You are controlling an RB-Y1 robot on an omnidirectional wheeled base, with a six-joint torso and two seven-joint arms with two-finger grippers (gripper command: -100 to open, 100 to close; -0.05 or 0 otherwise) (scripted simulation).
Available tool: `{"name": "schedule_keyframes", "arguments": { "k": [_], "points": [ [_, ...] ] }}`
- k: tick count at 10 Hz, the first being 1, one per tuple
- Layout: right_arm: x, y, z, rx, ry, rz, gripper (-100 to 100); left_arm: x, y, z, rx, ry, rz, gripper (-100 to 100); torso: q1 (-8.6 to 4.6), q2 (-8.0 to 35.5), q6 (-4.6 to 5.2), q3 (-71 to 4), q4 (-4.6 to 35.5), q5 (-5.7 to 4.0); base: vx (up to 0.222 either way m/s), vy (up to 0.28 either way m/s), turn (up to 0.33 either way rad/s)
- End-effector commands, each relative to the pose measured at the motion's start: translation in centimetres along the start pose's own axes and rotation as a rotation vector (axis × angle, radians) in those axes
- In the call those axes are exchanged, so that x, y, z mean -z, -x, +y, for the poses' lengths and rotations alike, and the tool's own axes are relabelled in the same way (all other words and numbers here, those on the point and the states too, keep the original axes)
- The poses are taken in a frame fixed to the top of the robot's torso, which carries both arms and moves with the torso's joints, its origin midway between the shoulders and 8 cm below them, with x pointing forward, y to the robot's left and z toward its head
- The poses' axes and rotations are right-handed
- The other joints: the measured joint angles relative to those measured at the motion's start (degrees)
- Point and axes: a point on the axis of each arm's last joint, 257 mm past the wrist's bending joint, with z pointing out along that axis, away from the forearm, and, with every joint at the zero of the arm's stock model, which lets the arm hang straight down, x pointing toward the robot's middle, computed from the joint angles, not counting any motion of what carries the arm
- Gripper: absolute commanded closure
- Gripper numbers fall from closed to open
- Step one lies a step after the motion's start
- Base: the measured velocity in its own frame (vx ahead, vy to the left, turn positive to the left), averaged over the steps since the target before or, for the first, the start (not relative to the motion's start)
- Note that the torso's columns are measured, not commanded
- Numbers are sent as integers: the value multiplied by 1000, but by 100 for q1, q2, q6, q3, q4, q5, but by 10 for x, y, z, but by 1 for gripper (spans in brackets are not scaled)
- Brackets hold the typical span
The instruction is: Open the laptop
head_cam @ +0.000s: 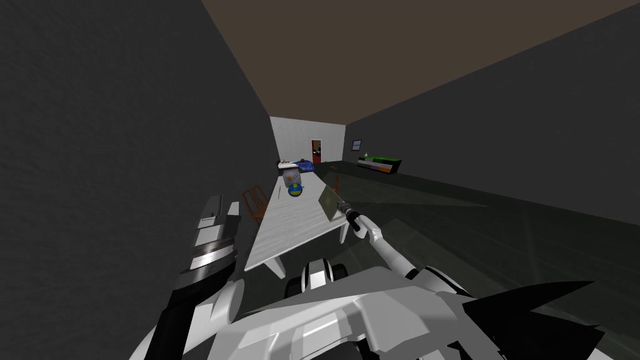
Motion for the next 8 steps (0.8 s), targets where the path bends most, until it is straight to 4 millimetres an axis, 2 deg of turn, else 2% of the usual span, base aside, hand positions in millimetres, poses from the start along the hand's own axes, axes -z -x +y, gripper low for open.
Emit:
{"name": "schedule_keyframes", "arguments": {
  "k": [1, 4, 7, 8],
  "points": [
    [4, -22, 8, -85, 21, 27, 100, 0, 0, 0, 0, 0, 0, 0, 36, 15, -16, 8, 18, 14, 54, -62, -50],
    [7, -33, 12, -123, 33, 38, 100, 0, 0, 0, 0, 0, 0, 0, 35, 17, -34, 9, 3, 0, 48, -74, -35],
    [16, -64, 26, -241, 59, 69, 100, 0, 0, 0, 0, 0, 0, 0, 34, -14, -45, -7, -7, -2, 50, -76, -31],
    [16, -64, 26, -241, 59, 69, 100, 0, 0, 0, 0, 0, 0, 0, 22, -14, -39, -8, -11, -7, 52, -66, -15]
  ]
}}
